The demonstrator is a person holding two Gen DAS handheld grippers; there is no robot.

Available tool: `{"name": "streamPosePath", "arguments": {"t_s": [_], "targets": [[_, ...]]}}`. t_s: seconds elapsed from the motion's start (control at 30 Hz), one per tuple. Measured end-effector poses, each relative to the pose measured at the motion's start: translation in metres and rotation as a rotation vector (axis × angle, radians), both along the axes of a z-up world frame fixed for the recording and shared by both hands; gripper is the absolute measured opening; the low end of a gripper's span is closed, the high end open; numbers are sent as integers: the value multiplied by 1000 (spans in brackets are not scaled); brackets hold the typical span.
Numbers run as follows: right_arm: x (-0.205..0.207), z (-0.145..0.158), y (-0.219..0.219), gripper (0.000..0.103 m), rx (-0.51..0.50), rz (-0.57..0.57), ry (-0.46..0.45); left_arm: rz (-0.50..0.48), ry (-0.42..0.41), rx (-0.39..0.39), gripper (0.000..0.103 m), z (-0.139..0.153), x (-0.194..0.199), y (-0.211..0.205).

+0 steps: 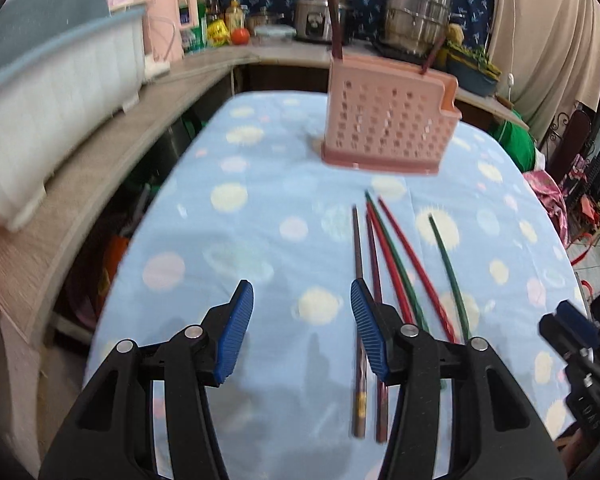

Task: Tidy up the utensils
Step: 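Withdraw both tools from the holder back to the chopsticks, then grasp a green chopstick with the right tool while the left tool grasps a brown chopstick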

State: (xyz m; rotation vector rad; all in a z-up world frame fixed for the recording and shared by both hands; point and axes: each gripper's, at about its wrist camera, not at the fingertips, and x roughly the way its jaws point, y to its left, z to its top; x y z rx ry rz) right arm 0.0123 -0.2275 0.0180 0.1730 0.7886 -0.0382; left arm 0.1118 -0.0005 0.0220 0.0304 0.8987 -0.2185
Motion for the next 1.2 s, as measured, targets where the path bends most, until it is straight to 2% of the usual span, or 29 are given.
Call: {"name": "streamPosePath", "arguments": {"t_s": [0.17, 0.43, 0.53, 0.6, 0.8, 1.1, 1.2], "targets": [[-15, -34, 15, 38, 5, 28, 81, -22, 36, 37, 48, -26, -20, -3], [-23, -54, 26, 38, -14, 42, 118, -39, 78, 30, 48, -42, -35, -2], [-24, -55, 26, 35, -16, 38, 119, -52, 85, 37, 49, -46, -41, -4], [-24, -56, 25, 29, -14, 32, 123, -59, 88, 43, 50, -48, -44, -6], [-25, -63, 18, 19, 14, 15, 148, -81, 95, 52, 53, -51, -51, -11], [-26, -65, 11, 7, 23, -7, 149, -98, 109, 66, 55, -58, -53, -16], [-26, -65, 9, 7, 32, -9, 148, -100, 119, 71, 55, -61, -52, -17]]}}
